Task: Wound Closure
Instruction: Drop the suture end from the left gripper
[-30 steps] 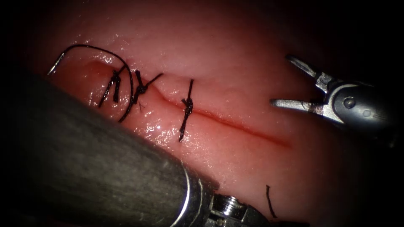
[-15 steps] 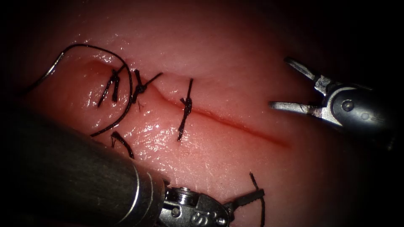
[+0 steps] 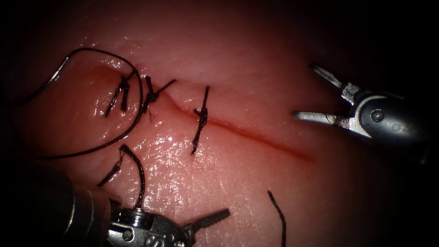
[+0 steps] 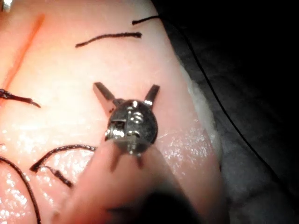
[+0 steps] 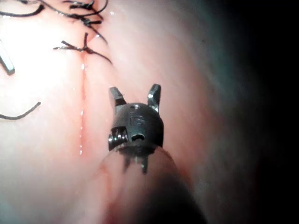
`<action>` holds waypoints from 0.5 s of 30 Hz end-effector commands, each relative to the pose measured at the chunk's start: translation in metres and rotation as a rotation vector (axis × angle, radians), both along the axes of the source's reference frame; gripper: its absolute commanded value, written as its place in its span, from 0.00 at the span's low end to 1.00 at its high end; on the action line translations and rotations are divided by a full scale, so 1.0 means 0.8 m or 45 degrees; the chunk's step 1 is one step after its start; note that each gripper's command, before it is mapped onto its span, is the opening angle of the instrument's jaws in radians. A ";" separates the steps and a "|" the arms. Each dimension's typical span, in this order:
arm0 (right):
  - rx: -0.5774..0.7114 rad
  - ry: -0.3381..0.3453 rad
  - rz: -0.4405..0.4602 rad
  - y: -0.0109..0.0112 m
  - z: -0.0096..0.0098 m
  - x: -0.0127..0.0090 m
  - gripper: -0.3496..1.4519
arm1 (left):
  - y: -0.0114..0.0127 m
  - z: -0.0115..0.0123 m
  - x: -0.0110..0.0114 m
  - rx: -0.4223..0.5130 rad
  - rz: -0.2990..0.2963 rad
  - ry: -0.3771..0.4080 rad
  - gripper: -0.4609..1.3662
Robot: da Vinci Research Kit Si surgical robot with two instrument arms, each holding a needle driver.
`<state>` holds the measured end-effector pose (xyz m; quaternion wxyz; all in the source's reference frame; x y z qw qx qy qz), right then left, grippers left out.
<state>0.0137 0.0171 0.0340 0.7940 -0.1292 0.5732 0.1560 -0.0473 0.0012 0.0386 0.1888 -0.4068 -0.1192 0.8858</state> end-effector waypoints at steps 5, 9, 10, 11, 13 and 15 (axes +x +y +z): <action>0.001 0.000 -0.005 -0.0001 0.0000 0.0000 0.88 | 0.0012 -0.0022 0.0007 0.025 -0.001 -0.008 0.68; 0.001 -0.003 -0.007 -0.0002 0.0001 0.0000 0.88 | 0.0028 -0.0055 0.0011 0.061 -0.044 0.003 0.70; 0.001 -0.003 -0.007 -0.0002 0.0001 0.0001 0.88 | 0.0034 -0.0065 0.0011 0.068 -0.057 0.009 0.72; 0.000 -0.004 -0.006 -0.0002 0.0001 0.0001 0.88 | 0.0035 -0.0067 0.0011 0.070 -0.060 0.009 0.72; -0.002 -0.005 -0.004 -0.0004 0.0003 0.0004 0.88 | 0.0048 -0.0085 0.0011 0.090 -0.083 0.018 0.80; 0.001 -0.017 -0.005 -0.0006 0.0004 0.0009 0.89 | 0.0059 -0.0100 0.0013 0.107 -0.121 0.018 0.84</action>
